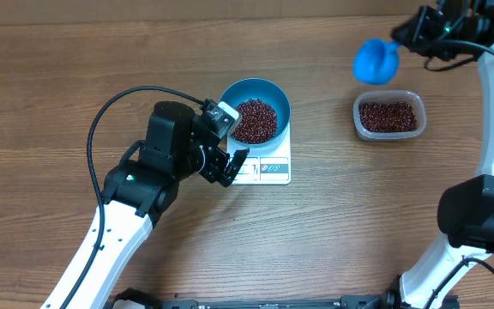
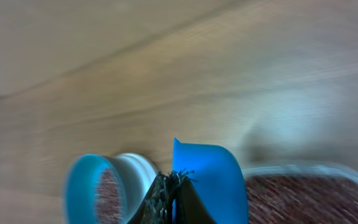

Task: Scoop item into bowl and weigh 150g on scale
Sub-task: 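Lift the empty scoop and move it right back to the tub, then lower the blue scoop into the bean tub with the right gripper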

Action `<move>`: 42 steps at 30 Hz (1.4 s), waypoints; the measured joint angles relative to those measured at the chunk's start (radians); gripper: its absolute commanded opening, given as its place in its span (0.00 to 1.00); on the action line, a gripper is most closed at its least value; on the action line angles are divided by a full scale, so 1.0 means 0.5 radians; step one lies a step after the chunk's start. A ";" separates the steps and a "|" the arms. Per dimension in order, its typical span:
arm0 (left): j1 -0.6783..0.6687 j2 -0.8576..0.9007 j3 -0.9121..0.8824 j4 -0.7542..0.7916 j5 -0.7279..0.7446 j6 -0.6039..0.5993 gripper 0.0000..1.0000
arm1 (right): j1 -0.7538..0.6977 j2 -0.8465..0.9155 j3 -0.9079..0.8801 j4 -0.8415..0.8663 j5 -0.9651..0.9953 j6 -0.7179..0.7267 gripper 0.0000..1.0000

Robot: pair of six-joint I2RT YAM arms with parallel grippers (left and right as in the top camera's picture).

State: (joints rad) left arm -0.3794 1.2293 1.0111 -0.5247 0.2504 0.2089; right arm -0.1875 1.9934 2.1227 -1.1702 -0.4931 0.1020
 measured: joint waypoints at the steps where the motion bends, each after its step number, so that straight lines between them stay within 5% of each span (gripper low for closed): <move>1: 0.000 0.000 0.000 0.001 0.000 0.000 1.00 | -0.015 0.000 0.000 -0.034 0.050 -0.015 0.04; 12: 0.000 0.000 0.000 0.002 0.000 0.000 0.99 | -0.014 -0.002 -0.039 -0.105 0.419 -0.146 0.04; 42: 0.000 0.000 0.000 0.003 0.000 0.000 0.99 | -0.014 -0.002 -0.798 0.362 0.470 -0.159 0.04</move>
State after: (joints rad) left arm -0.3794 1.2293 1.0111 -0.5232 0.2504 0.2089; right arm -0.1944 1.9923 1.7237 -0.9894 -0.2581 0.0227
